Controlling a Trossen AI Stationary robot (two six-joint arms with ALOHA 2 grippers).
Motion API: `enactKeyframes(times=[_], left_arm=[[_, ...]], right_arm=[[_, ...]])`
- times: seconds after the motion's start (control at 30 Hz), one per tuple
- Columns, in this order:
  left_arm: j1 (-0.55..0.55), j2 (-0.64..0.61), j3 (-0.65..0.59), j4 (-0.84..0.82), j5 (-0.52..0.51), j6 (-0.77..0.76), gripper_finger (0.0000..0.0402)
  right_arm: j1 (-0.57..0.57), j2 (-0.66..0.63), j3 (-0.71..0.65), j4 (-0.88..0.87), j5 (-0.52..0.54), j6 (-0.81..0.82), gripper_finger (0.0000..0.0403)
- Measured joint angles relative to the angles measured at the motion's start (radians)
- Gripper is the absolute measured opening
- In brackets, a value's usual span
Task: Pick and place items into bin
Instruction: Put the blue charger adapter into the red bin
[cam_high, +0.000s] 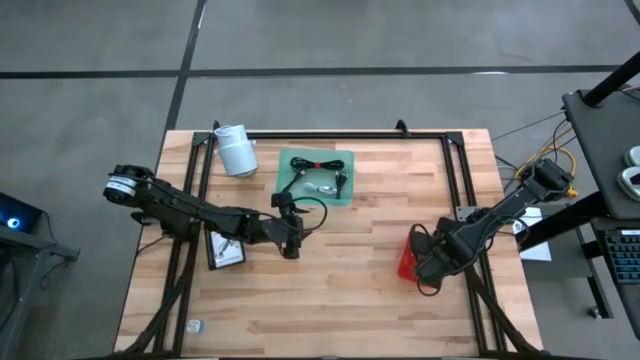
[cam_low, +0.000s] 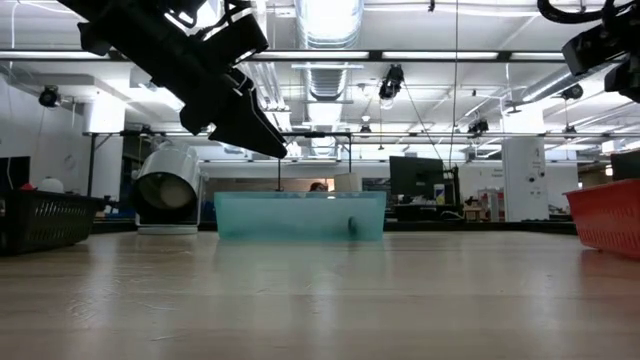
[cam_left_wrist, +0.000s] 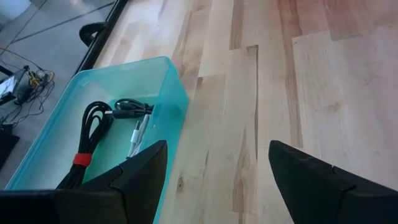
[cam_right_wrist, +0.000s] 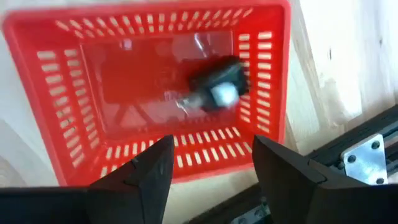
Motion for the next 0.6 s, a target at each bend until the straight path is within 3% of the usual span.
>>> enactKeyframes(times=[0.2, 0.33, 0.5, 0.6], left_arm=[[0.0, 0.0, -0.001, 0.017, 0.0, 0.001, 0.0263], [0.0, 0.0, -0.001, 0.017, 0.0, 0.001, 0.0263], [0.0, 0.0, -0.008, 0.018, 0.0, 0.001, 0.0263], [0.0, 0.0, -0.012, 0.018, 0.001, 0.001, 0.0263]], right_arm=[[0.003, -0.004, 0.0, 0.147, 0.173, -0.054, 0.0187], [0.009, -0.023, 0.0, 0.347, 0.316, -0.274, 0.0177], [0.013, -0.072, -0.025, 0.62, 0.586, -0.585, 0.0163], [0.01, -0.105, -0.104, 0.889, 0.625, -0.828, 0.0154]])
